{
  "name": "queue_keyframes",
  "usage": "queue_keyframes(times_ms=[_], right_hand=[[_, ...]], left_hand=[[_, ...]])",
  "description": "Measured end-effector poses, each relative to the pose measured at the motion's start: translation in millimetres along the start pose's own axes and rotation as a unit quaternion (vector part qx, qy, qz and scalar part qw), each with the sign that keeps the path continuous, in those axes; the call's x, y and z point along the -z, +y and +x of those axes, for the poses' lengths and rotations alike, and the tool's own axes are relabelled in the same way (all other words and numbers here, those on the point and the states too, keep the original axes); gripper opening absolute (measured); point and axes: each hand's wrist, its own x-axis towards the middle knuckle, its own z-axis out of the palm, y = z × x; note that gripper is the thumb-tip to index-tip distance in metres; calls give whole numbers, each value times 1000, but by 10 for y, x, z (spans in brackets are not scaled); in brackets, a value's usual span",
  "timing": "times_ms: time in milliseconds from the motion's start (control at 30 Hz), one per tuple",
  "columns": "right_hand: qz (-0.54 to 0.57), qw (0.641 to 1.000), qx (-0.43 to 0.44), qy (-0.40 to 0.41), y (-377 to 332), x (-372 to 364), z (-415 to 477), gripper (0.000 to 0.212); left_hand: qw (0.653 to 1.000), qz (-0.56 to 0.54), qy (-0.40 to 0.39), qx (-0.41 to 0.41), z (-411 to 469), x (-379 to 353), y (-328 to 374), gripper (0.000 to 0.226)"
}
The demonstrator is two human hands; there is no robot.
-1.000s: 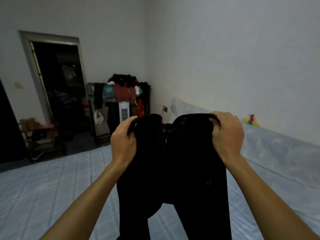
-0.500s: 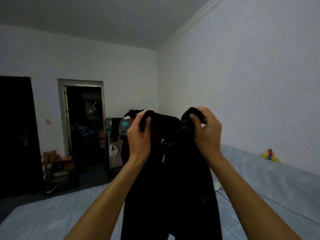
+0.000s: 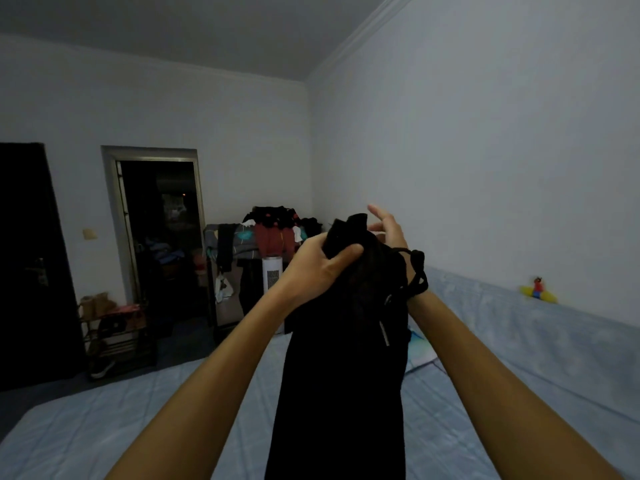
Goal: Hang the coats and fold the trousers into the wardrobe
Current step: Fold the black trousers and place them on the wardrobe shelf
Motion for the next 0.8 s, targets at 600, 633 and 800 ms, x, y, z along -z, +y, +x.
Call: queue_keyframes(times_ms=[600,633,800], right_hand=[[-263,961,36,78,-2,349,-637,29],[-269,957,42,96,-42,398,-614,24],[-308,940,96,114,-248,744,-437,16]], left_hand=[[993,-4,116,-11,250,-343,-309,30],[994,1,107,-14,276,-368,-287,30],[995,-4,95,-21,429,-441,-179,42]])
